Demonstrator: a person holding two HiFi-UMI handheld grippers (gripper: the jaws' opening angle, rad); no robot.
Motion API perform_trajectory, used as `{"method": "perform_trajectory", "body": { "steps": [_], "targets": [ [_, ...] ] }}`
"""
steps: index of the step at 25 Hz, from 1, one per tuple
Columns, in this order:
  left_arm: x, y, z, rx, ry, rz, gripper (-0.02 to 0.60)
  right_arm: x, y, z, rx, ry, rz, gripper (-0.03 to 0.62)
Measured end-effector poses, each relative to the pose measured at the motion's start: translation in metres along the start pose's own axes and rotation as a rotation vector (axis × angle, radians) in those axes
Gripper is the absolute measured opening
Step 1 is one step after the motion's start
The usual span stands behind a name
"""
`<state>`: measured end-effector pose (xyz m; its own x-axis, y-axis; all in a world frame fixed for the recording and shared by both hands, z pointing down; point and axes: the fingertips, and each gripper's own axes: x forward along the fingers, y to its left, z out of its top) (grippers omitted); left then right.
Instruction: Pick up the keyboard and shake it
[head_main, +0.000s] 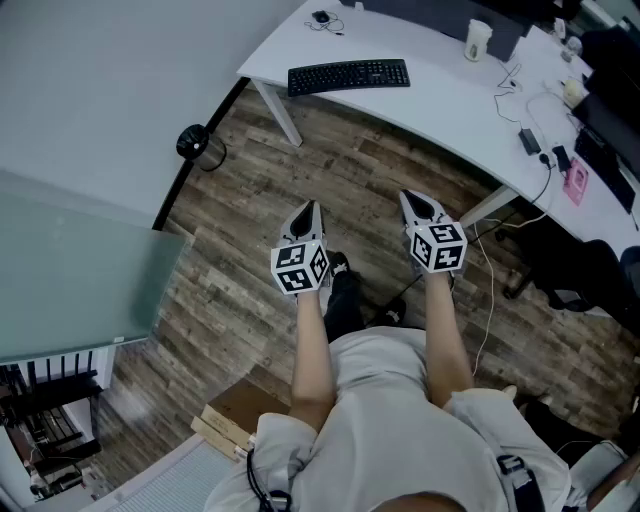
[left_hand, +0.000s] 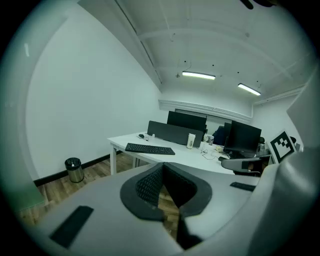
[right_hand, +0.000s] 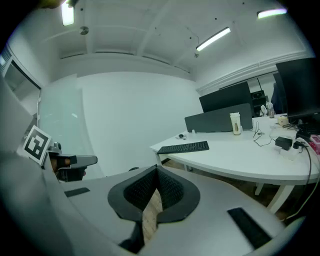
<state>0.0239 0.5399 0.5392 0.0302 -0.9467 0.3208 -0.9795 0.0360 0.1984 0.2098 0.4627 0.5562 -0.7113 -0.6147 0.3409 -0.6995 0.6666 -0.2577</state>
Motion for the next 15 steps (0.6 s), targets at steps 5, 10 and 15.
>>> {"method": "perform_trajectory", "body": {
  "steps": [5,10,15],
  "targets": [
    [0.01,0.029,0.005,0.007,0.014,-0.006,0.015,0.02,0.002,0.01,0.006,-0.011,-0.016,0.038],
    [0.036,0.056,0.019,-0.02,-0.005,-0.019,0.015,0.048,-0.004,0.013,-0.001,0.003,-0.041,0.038],
    [0.074,0.085,0.039,-0.045,-0.022,-0.041,0.015,0.082,-0.011,0.027,0.048,-0.005,-0.028,0.038]
  ]
}}
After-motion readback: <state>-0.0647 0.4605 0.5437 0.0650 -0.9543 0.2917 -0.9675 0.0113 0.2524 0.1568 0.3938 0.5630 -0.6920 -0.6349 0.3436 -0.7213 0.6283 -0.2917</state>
